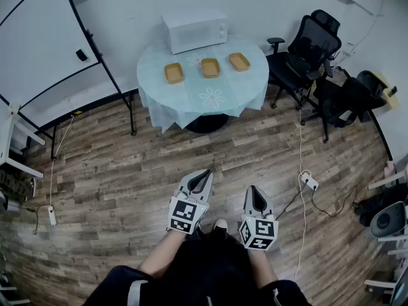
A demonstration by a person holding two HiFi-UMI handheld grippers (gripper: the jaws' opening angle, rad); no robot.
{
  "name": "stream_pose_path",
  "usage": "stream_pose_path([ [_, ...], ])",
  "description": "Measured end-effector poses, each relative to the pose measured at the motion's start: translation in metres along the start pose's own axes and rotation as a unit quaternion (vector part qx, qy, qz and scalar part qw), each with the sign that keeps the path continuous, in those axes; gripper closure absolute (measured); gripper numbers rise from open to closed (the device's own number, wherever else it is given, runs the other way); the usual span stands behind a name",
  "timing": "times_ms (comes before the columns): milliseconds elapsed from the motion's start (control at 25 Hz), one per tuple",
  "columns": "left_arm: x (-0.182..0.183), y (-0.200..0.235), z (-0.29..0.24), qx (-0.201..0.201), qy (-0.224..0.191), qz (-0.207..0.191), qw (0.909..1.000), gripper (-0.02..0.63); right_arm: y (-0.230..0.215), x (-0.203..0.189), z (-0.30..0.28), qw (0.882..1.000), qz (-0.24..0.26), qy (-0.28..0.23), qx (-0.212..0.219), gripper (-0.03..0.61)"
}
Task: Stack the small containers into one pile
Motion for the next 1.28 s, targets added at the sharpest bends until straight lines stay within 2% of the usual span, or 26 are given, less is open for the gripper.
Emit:
stream_pose_path([
  [200, 0.001, -0.001, -0.008, 0.003, 0.004, 0.007, 1.0, 0.589, -0.011, 0.004, -0.005, 1.0, -0.01, -0.017, 0.01, 0.552],
  [560, 0.009, -0.011, -0.027, 0.027, 0.011, 0.015, 0.9995, 0.589, -0.034, 0.01, -0.024, 0.999, 0.002, -0.005, 0.035, 0.552],
  [960, 0.012, -0.021, -0.038, 0.08, 0.019, 0.033, 0.9961, 0.589, -0.058, 0.014, -0.047, 0.996, 0.021, 0.011, 0.088, 0.552],
  [1280, 0.018, -0.004, -0.066, 0.083, 0.028, 0.042, 0.9952, 0.589, -0.066, 0.031, -0.081, 0.994, 0.03, 0.02, 0.106, 0.552],
])
Point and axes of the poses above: the fingertips, and each gripper's own axes: z backward along the fingers, y to its left, x out of its top, the point moved 9 cm from there along z, backward along the fingers, and after that the axes turned 15 degrees about y, right-handed, at the moved point
